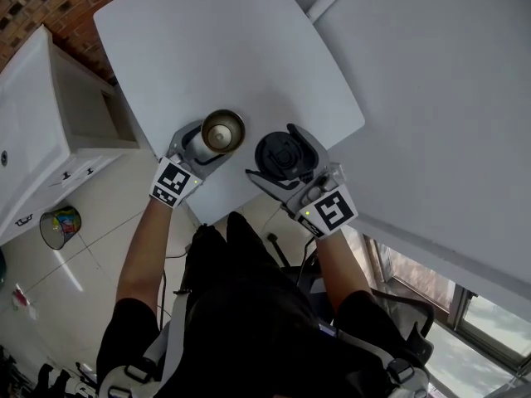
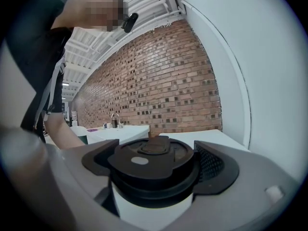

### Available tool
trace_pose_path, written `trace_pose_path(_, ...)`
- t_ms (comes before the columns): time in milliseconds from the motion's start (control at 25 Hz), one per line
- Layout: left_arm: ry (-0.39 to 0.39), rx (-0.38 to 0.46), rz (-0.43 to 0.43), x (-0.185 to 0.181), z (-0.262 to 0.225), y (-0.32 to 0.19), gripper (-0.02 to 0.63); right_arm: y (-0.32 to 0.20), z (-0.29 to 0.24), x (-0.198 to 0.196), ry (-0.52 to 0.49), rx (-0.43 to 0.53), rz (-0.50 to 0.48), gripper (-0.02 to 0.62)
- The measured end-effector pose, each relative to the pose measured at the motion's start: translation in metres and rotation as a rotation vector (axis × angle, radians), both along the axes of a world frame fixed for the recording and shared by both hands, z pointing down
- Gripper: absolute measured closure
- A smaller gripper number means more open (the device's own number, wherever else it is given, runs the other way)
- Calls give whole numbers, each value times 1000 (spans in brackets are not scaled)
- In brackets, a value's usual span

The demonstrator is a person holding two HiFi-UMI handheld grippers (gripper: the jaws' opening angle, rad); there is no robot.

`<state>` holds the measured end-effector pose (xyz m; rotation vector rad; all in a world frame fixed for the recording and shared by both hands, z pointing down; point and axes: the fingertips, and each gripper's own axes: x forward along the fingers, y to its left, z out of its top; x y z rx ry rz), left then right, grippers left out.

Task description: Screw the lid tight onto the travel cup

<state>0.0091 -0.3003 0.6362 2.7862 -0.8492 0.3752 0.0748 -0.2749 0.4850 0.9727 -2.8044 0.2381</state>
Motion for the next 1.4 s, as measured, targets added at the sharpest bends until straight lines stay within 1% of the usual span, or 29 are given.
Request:
trace_pose_path(200,1,8,28,7,-2,-2,225,-10,-4,-10,-4,18,-19,117)
trace_pose_path(320,7,0,38,12,-3,1,239,-14,-9,-21,-11,20,-41,117)
trace_pose_path(520,11,-18,40,13,-2,0,247,-22,-13,-46,-27,73,-92,117)
trace_pose_path(640,12,-24,39,13,0,1,249,-23,-14,-62,-37,79,-121,117)
trace_pose_path(800,12,-30,39,13,1,1,249,-29,-16,-83,-41,57,-142,117)
trace_pose_path(960,12,-30,37,13,0,0,249,-33,-14,-97,-44,76,-172,117)
trace_pose_path(1120,13,-31,38,12,-1,1,249,-34,-4,-102,-46,118,-182,117)
trace_pose_path(1240,13,-31,38,10,0,1,249,-33,6,-103,-20,101,-178,117)
trace_pose_path(1400,15,-30,38,10,-1,1,249,-33,11,-106,-23,88,-178,117)
